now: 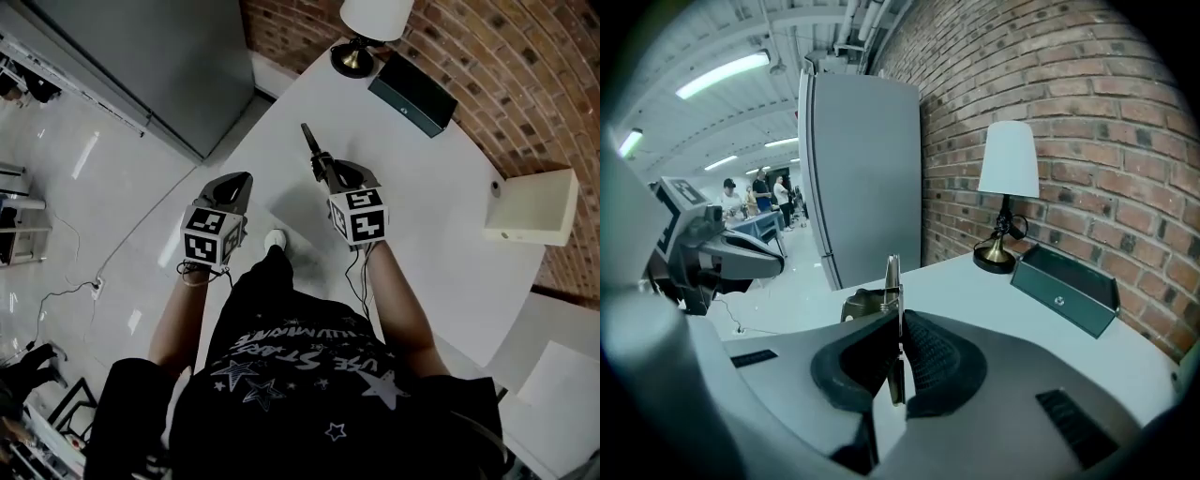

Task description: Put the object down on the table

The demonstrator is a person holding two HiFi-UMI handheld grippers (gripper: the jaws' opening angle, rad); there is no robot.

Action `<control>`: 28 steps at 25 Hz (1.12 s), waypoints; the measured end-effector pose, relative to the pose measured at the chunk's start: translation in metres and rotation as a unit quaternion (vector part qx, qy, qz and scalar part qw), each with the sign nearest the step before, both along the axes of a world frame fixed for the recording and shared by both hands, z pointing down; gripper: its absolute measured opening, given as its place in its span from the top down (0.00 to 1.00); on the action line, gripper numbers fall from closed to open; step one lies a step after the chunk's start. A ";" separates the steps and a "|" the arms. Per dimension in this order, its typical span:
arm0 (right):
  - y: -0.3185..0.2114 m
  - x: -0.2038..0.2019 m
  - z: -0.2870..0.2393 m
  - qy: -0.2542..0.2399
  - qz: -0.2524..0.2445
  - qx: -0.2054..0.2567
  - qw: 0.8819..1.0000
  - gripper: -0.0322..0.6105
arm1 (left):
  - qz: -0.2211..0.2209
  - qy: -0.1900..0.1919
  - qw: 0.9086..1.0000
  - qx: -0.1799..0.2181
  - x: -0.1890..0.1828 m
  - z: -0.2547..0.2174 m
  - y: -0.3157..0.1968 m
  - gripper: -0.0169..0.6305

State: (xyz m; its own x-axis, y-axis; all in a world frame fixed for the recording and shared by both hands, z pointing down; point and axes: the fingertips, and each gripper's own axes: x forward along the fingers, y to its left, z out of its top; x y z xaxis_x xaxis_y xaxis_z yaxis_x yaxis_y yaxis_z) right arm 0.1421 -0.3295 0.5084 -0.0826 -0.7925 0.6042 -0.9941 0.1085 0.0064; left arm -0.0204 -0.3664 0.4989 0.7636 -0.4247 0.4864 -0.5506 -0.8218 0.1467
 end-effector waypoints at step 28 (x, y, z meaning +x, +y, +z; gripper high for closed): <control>-0.133 0.013 0.058 0.282 -0.056 -0.110 0.952 0.93 | 0.003 0.010 0.999 -0.036 0.005 0.030 -0.115 0.94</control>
State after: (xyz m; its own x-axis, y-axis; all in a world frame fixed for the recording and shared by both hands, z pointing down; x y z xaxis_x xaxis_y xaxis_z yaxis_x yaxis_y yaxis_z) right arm 0.1552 -0.4630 0.5669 0.2263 -0.6475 0.7277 -0.8215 0.2745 0.4998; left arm -0.0152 -0.4811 0.5285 0.7763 -0.3844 0.4996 -0.5415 -0.8125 0.2162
